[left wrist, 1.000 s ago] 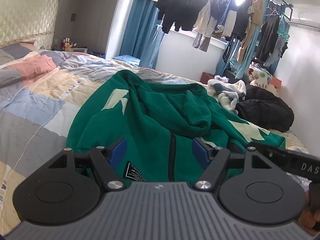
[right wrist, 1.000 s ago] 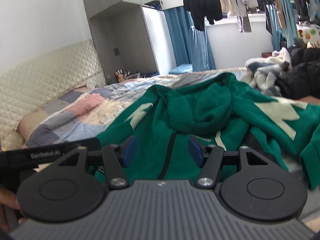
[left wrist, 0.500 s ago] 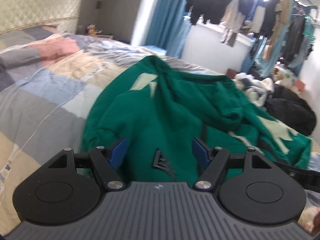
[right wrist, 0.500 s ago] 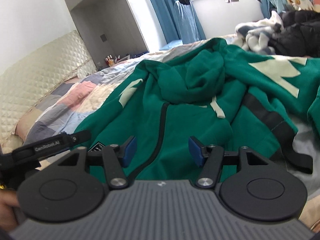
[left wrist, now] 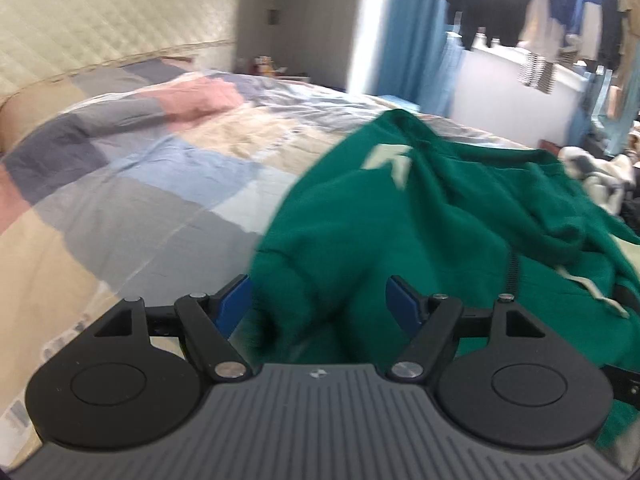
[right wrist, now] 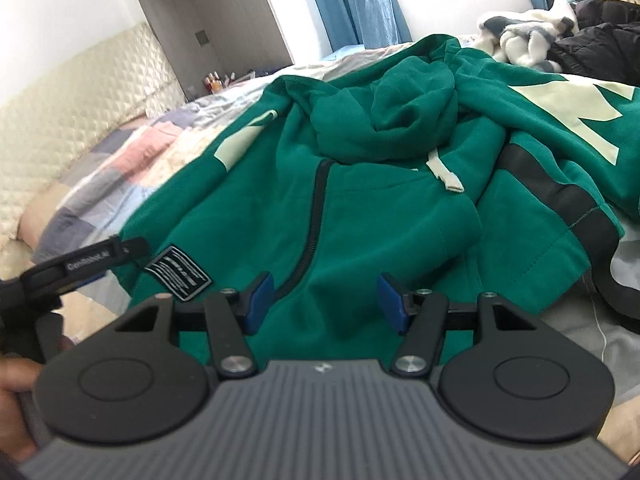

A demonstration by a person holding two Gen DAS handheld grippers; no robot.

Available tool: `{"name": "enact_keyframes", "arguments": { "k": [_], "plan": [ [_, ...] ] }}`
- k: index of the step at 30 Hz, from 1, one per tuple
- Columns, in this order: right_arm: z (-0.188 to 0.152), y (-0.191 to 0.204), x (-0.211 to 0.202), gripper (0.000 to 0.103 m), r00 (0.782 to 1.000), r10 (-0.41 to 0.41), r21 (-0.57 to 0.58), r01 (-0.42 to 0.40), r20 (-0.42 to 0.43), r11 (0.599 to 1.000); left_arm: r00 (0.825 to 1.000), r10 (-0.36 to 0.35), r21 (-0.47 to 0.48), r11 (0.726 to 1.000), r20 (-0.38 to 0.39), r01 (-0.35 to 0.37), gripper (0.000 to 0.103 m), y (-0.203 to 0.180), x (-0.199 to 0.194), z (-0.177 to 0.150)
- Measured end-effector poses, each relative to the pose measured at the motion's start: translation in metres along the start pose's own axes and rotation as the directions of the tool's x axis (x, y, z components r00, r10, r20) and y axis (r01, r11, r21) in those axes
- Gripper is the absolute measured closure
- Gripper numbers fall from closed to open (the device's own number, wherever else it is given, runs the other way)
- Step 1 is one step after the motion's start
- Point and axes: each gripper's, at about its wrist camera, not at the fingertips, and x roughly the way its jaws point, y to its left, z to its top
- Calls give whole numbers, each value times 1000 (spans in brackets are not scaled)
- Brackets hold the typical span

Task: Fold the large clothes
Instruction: 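Grasp a hoodie sleeve cuff with the left gripper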

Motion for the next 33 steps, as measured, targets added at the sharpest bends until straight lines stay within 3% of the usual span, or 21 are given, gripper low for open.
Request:
{"name": "enact_keyframes", "arguments": {
  "k": [5, 9, 11, 13, 18, 20, 26, 33],
  "plan": [
    [-2, -2, 6, 43, 1000, -9, 1, 9, -10, 1000, 997, 62, -63, 996, -36, -64, 25, 16, 14, 0],
    [-2, -2, 13, 43, 1000, -22, -16, 22, -18, 1000, 988, -31, -177, 984, -154, 4, 26, 28, 40, -3],
    [-3, -1, 17, 43, 999, -26, -28, 25, -19, 999, 985, -50, -239, 971, -166, 9, 27, 34, 48, -6],
    [-3, 1, 21, 43, 999, -34, -47, 33, -13, 998, 989, -30, -266, 964, -143, -9, 33, 38, 51, -5],
    [-4, 3, 32, 43, 998, -62, -79, 60, -31, 995, 993, -7, -334, 942, -115, -32, 68, 49, 56, 1],
    [-6, 4, 35, 43, 996, -75, -90, 71, -42, 993, 993, 4, -386, 921, -119, -50, 76, 62, 56, 6],
    [-8, 6, 29, 43, 996, -82, -99, 80, -23, 992, 997, 57, -400, 913, -51, -73, 81, 96, 52, 63],
    [-4, 7, 25, 43, 997, -71, -101, 75, 40, 992, 978, 208, -360, 914, 19, -188, 83, 154, 83, 188]
  ]
}}
